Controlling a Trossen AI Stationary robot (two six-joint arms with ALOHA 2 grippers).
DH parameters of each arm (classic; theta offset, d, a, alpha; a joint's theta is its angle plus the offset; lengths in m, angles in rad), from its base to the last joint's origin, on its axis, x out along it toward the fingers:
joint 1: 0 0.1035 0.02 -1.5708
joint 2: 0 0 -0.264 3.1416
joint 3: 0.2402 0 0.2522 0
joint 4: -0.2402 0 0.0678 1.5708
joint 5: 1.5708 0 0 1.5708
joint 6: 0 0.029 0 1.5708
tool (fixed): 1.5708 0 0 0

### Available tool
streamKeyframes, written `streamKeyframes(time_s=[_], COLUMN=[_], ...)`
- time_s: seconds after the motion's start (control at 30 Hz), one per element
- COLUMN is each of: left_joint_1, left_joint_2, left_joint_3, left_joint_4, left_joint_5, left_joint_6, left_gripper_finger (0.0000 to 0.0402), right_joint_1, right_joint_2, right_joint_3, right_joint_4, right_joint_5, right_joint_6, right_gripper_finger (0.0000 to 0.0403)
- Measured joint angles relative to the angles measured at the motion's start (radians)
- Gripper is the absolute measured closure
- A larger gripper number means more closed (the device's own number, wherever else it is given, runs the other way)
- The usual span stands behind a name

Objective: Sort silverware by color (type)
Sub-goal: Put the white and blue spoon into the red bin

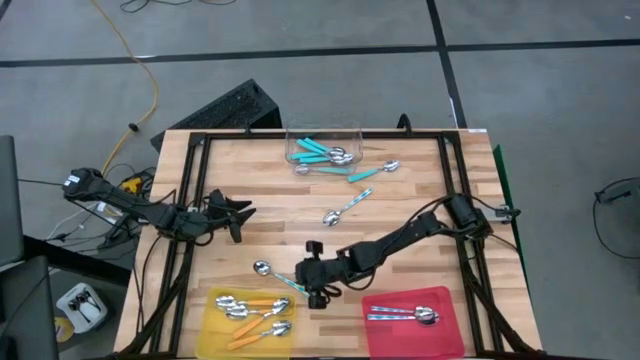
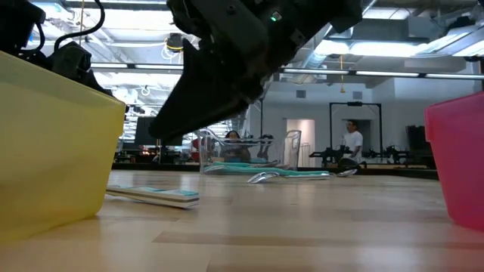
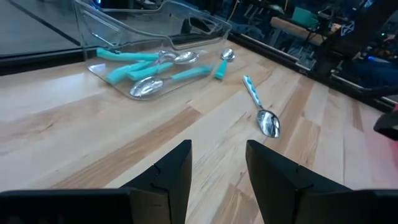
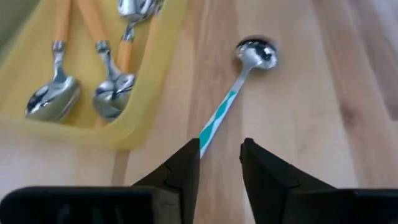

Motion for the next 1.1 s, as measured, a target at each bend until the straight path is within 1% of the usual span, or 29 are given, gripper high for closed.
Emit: streamKeyframes(time_s=[0.07, 0.27, 0.37, 0.57, 0.8, 1.1], left_joint_1=[0.0, 0.0, 0.0, 0.0, 0.0, 0.0], left_joint_2=[0.002, 0.001, 0.001, 0.001, 0.001, 0.001], left_joint_3=[0.0, 0.0, 0.0, -0.001, -0.001, -0.001], left_joint_4=[0.0, 0.0, 0.0, -0.001, -0.001, -0.002], left_joint_5=[-0.001, -0.003, -0.016, -0.026, -0.026, -0.03], left_joint_6=[-0.003, -0.002, -0.002, -0.002, -0.004, -0.006], left_gripper_finger=[0.0265, 0.0265, 0.0265, 0.0265, 0.0265, 0.0265], right_joint_1=[-0.002, 0.016, 0.023, 0.027, 0.032, 0.036], right_joint_2=[0.0, -0.002, -0.002, -0.002, 0.064, 0.068], right_joint_3=[0.002, 0.003, 0.002, 0.0, -0.002, 0.0], right_joint_4=[0.009, 0.01, 0.007, 0.003, 0.028, 0.041], right_joint_5=[0.0, 0.0, -0.001, 0.058, 0.056, 0.053], right_joint_6=[0.006, 0.037, 0.06, 0.058, 0.08, 0.096], right_gripper_finger=[0.0246, 0.017, 0.0152, 0.0148, 0.0148, 0.0148])
